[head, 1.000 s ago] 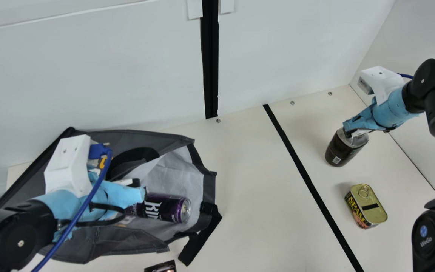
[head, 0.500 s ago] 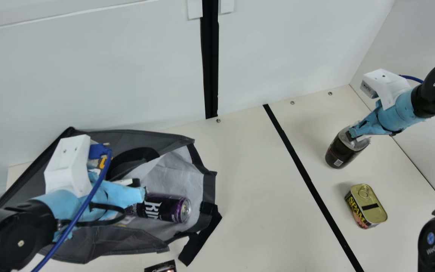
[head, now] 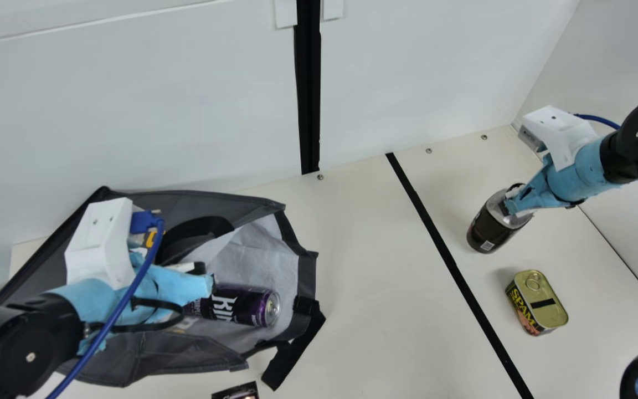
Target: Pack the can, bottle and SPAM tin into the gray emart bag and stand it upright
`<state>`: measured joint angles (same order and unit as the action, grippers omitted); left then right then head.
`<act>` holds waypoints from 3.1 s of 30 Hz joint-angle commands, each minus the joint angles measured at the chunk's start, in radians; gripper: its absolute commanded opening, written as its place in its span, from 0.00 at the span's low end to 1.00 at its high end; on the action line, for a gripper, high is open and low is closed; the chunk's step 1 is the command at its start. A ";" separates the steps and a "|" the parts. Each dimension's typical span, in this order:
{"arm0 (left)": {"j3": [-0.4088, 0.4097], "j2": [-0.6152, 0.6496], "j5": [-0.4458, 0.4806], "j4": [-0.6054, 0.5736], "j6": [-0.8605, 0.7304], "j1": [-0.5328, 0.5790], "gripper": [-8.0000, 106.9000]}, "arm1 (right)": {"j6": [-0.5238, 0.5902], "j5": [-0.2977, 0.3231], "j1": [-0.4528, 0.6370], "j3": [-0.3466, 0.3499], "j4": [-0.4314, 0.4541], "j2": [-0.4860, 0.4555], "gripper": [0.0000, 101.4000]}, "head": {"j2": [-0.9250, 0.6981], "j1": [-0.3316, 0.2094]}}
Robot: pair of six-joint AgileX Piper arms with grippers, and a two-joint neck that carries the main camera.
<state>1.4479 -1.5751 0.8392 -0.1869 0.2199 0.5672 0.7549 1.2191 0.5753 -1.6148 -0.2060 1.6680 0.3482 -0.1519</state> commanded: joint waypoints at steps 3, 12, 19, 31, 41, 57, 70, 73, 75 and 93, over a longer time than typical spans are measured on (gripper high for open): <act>0.000 0.000 0.000 0.000 0.000 0.000 0.00 | 0.024 0.001 -0.009 0.026 -0.002 -0.026 0.00 | 0.001 -0.023; 0.000 0.000 0.000 0.000 0.000 0.000 0.00 | 0.147 0.001 -0.007 0.089 -0.047 -0.068 0.00 | 0.001 -0.023; 0.000 0.000 0.000 0.000 0.000 0.000 0.00 | 0.280 0.001 0.011 0.134 -0.093 -0.084 0.00 | 0.001 -0.023; 0.000 0.000 0.000 0.000 0.000 0.000 0.00 | 0.440 0.001 0.030 0.202 -0.162 -0.107 0.00 | 0.001 -0.023; 0.000 0.000 0.000 0.000 0.000 0.000 0.00 | 0.477 0.001 -0.002 0.235 -0.183 -0.139 0.00 | 0.001 -0.023; 0.000 0.000 0.000 0.000 0.000 0.000 0.00 | 0.454 0.001 -0.136 0.300 -0.183 -0.217 0.00 | 0.001 -0.023; 0.000 0.000 0.000 0.000 0.000 0.000 0.00 | 0.436 0.001 -0.245 0.351 -0.192 -0.263 0.00 | 0.001 -0.023; 0.000 0.000 0.000 0.000 0.000 0.000 0.00 | 0.431 0.001 -0.270 0.361 -0.195 -0.271 0.00 | 0.001 -0.023; 0.000 0.000 0.000 0.000 0.000 0.000 0.00 | 0.427 0.001 -0.286 0.365 -0.197 -0.276 0.00 | 0.001 -0.023; 0.000 0.000 0.000 0.000 0.000 0.000 0.00 | 0.356 0.001 -0.410 0.372 -0.343 -0.313 0.00 | 0.001 -0.023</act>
<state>1.4479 -1.5751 0.8392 -0.1869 0.2199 0.5672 1.1211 1.2202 0.1769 -1.2414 -0.5322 1.3582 0.3467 -0.1519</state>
